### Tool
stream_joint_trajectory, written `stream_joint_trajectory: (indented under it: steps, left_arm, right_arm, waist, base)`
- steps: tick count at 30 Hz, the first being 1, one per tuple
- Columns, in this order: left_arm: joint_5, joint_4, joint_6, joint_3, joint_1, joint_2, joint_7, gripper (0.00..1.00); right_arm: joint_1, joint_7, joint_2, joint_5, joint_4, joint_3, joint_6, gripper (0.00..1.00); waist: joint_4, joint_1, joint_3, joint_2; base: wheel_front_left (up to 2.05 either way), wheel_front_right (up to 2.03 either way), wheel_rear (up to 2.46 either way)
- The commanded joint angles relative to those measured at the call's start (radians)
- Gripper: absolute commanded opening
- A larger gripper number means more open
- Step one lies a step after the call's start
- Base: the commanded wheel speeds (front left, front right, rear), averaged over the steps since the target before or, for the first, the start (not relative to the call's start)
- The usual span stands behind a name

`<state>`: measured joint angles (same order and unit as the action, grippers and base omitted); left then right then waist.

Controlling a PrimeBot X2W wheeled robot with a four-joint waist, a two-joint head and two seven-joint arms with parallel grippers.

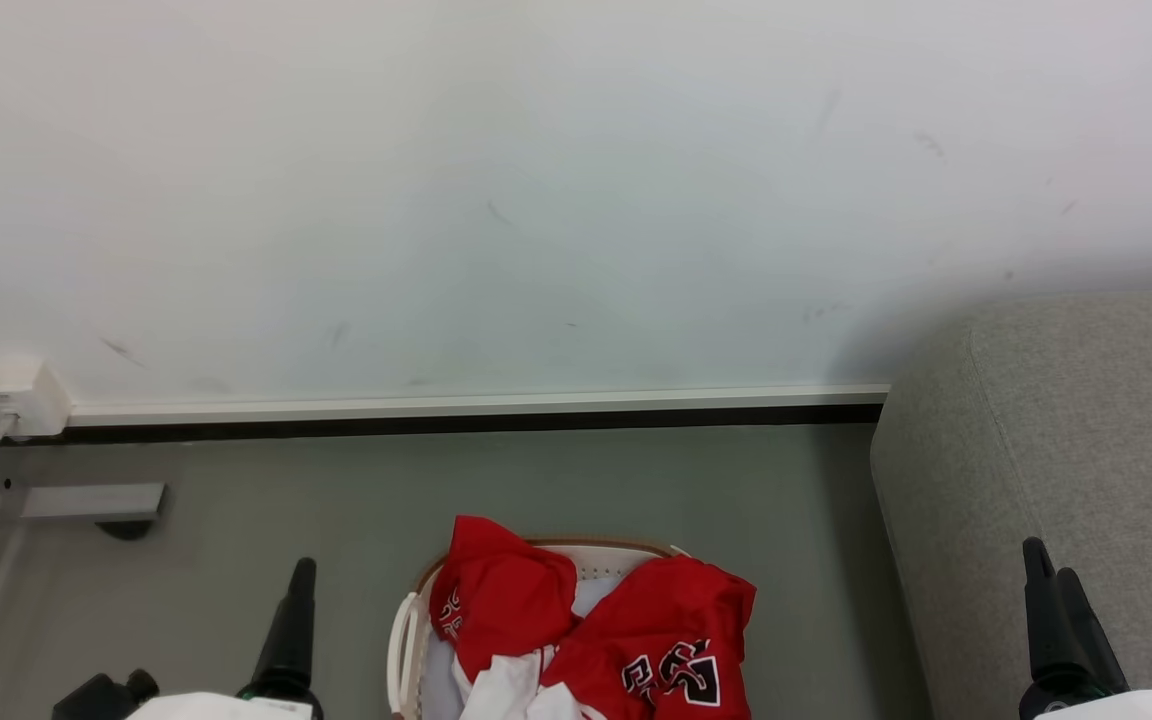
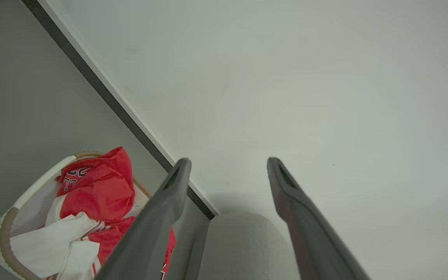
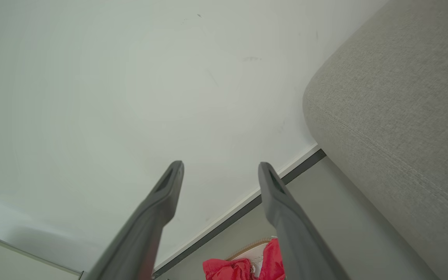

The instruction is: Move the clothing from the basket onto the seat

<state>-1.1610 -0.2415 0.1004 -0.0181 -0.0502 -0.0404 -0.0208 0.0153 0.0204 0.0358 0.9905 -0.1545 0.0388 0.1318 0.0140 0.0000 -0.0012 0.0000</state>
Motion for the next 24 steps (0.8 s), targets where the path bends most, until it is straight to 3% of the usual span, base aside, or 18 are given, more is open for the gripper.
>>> stream_joint_trajectory:
  steps: [1, 24]
  left_arm:
    - [0.062, 0.021, -0.005, 0.006, -0.003, -0.008, -0.012, 1.00]
    - [0.451, 0.072, -0.028, 0.068, 0.024, -0.010, -0.090, 1.00]
  right_arm:
    - [-0.002, 0.012, 0.011, -0.060, 0.024, -0.004, -0.001, 1.00]
    - [-0.027, 0.090, 0.014, -0.430, 0.010, -0.043, -0.001, 1.00]
  waist:
    - [0.001, 0.0000, 0.000, 0.0000]
    - [0.009, 0.0000, -0.006, 0.0000]
  base:
    - [0.00, 0.00, 0.00]
    - [0.00, 0.00, 0.00]
